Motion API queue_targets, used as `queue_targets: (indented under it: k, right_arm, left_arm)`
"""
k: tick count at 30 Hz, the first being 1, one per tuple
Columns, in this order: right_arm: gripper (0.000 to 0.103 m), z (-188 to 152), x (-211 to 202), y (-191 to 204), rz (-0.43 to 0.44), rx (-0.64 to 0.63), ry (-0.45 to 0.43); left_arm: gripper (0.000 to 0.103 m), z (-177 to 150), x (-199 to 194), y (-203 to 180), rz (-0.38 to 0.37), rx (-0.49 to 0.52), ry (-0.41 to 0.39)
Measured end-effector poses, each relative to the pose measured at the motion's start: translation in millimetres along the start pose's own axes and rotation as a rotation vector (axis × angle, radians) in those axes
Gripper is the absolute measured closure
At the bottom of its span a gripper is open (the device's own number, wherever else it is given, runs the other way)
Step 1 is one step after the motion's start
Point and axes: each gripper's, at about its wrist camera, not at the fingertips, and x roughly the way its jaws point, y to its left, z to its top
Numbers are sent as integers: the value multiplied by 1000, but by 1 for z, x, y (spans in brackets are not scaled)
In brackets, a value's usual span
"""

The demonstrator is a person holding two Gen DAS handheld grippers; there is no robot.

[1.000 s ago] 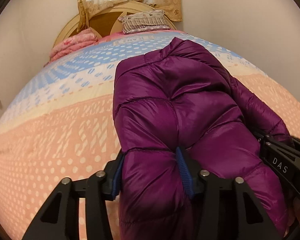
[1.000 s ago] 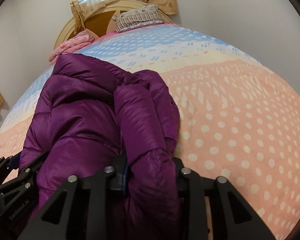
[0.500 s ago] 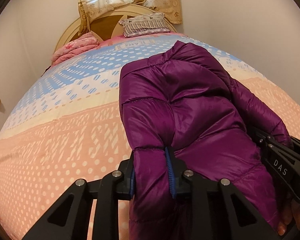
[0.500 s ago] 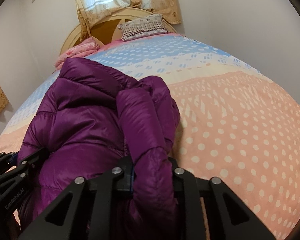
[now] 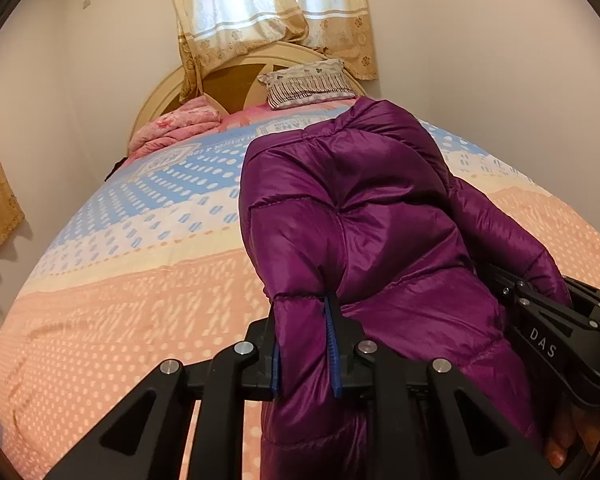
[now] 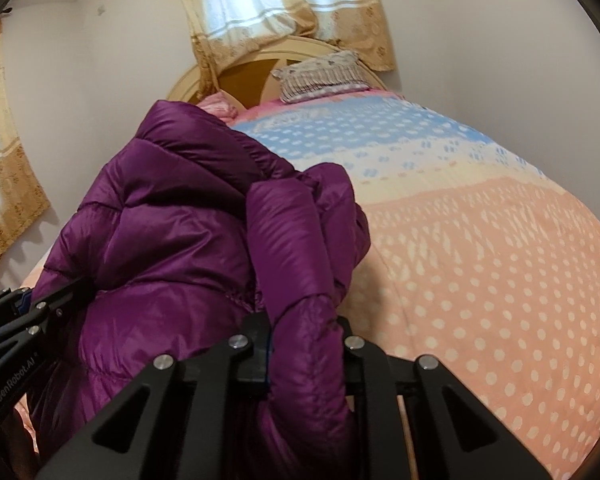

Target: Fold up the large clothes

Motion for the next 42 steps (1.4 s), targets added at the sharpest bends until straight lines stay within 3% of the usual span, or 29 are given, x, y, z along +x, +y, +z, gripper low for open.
queue_targets:
  k: [29,42]
  right_arm:
    - [85,31,2,77,146,-117,-44]
    - [86,30,14,119,202,-181,-12]
  left_arm:
    - [89,10,-50,85,90,-65,-64]
    - [89,-6,-46,131,130,-117,-31]
